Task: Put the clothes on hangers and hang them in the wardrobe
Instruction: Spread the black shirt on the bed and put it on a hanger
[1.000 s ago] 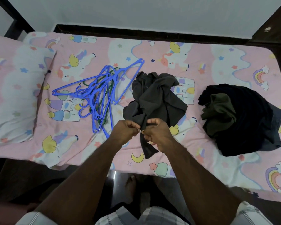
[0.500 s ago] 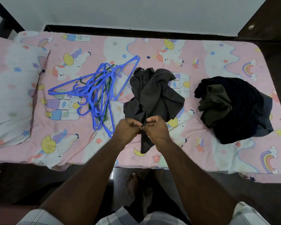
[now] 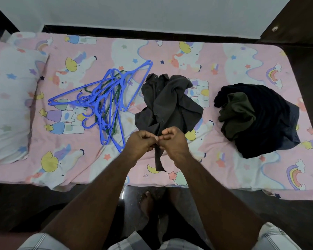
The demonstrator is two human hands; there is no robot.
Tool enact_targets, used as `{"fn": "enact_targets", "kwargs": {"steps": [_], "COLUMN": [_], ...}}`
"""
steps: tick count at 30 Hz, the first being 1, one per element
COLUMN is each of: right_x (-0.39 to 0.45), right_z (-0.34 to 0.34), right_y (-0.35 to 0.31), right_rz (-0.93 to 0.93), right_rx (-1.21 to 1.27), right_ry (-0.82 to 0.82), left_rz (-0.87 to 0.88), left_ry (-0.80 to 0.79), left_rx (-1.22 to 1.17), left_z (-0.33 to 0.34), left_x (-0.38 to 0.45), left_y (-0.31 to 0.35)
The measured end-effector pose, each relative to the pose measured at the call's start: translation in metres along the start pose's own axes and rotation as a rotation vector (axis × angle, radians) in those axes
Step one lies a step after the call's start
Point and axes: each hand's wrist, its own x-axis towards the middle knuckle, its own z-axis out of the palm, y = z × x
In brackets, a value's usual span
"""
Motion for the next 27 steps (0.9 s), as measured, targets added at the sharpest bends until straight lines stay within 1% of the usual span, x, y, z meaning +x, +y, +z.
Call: {"fn": "enact_targets", "kwargs": {"steps": [2,5,9,12,15,19,20,22,24,27], "right_x": [0.001,0.005,0.008,0.011,0.014,0.011,0.011,0.011,0.013,0.012], "right_z": [0.0,0.0,-0.003,-0.005,-0.004,-0.003,-0.003,-0.004,-0.005,-0.008], "right_y": [0.0,0.0,-0.002,-0.005,-0.007,-0.004,-0.003,-0.003,-0.005,-0.008], "right_rz": [0.01,0.072,0.226,0.274,0.254,0.051,0.022,0.046,0.142,0.271], "right_rx": [0.009,0.095,0.253,0.371,0.322,0.036,0.014,0.092,0.224,0.399], "right_ry": [-0.004,0.008,0.003,-0.033,-0.014,0.027,0.034,0.046,0.037,-0.059], "left_rz": [0.001,-0.011,-0.03,-0.035,-0.037,-0.02,-0.019,-0.038,-0.068,-0.076], "left_ry": [0.023,0.052,0.045,0.037,0.054,0.11,0.115,0.113,0.101,0.061], "left_rx": [0.012,0.015,-0.067,-0.166,-0.201,-0.139,-0.148,-0.205,-0.264,-0.289], "left_z": [0.0,0.001,0.003,0.005,0.007,0.012,0.014,0.016,0.017,0.015], "left_x": [0.003,0.006,0.009,0.007,0.008,0.012,0.012,0.012,0.013,0.013], "left_y": [0.0,0.001,0.001,0.0,0.0,0.004,0.004,0.004,0.002,0.0]}}
